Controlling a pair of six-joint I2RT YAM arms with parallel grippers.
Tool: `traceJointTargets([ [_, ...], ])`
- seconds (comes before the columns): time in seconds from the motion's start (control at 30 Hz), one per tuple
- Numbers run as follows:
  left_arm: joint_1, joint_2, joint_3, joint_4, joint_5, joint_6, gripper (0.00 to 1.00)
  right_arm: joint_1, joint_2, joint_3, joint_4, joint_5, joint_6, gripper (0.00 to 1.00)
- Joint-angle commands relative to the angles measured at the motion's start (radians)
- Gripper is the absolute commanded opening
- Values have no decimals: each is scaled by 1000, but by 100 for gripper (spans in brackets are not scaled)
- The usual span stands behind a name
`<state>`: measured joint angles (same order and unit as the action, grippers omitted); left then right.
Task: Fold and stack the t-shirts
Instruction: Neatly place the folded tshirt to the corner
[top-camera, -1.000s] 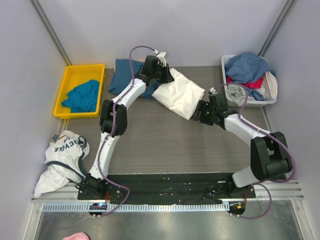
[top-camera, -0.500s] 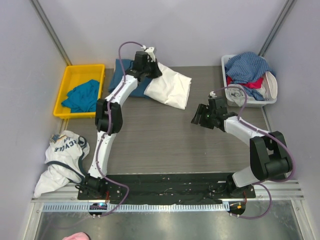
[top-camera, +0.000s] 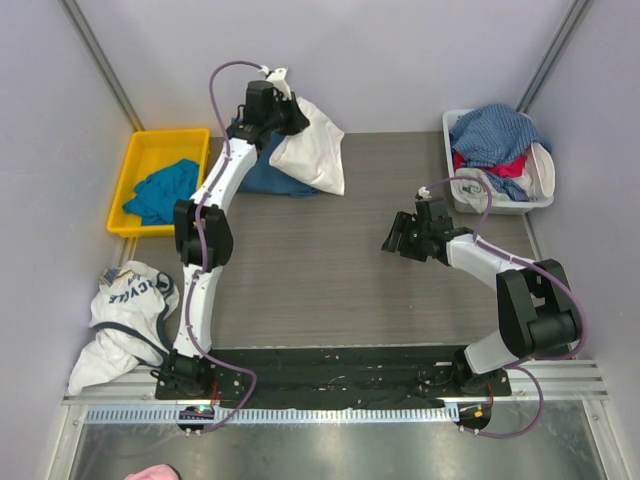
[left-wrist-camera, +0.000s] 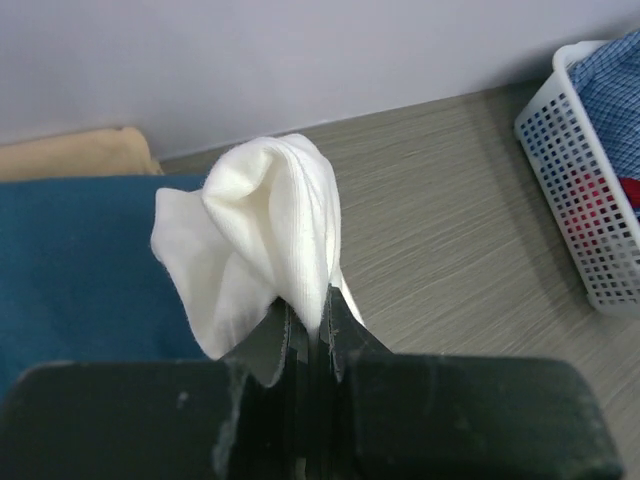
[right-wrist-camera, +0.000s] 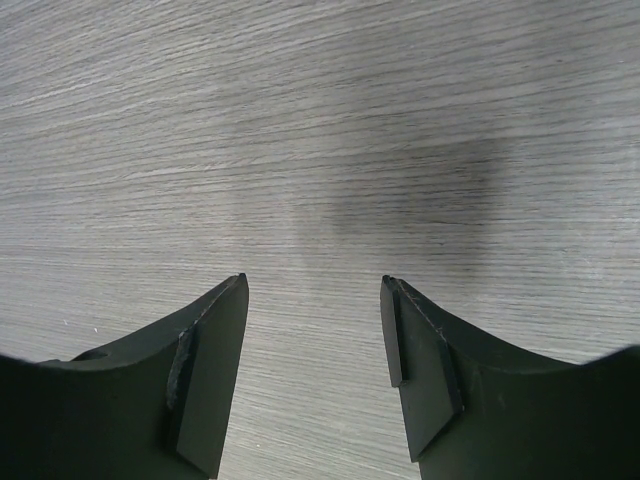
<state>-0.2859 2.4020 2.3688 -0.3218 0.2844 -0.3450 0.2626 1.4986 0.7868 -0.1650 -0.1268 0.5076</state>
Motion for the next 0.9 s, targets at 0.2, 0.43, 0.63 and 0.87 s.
traceJointTargets([
  [0.2, 59, -116, 32, 53, 19, 14, 0, 1, 3, -6, 48, -14, 16, 63],
  [0.43, 143, -138, -17, 58, 16, 35, 0, 1, 23, -6, 51, -13, 12, 63],
  [0.63, 194, -141, -59, 75, 25, 41, 0, 3, 51, -3, 64, -25, 22, 63],
  [0.87, 232, -104, -83, 110, 61, 12, 0, 1, 71, 2, 67, -27, 26, 63],
])
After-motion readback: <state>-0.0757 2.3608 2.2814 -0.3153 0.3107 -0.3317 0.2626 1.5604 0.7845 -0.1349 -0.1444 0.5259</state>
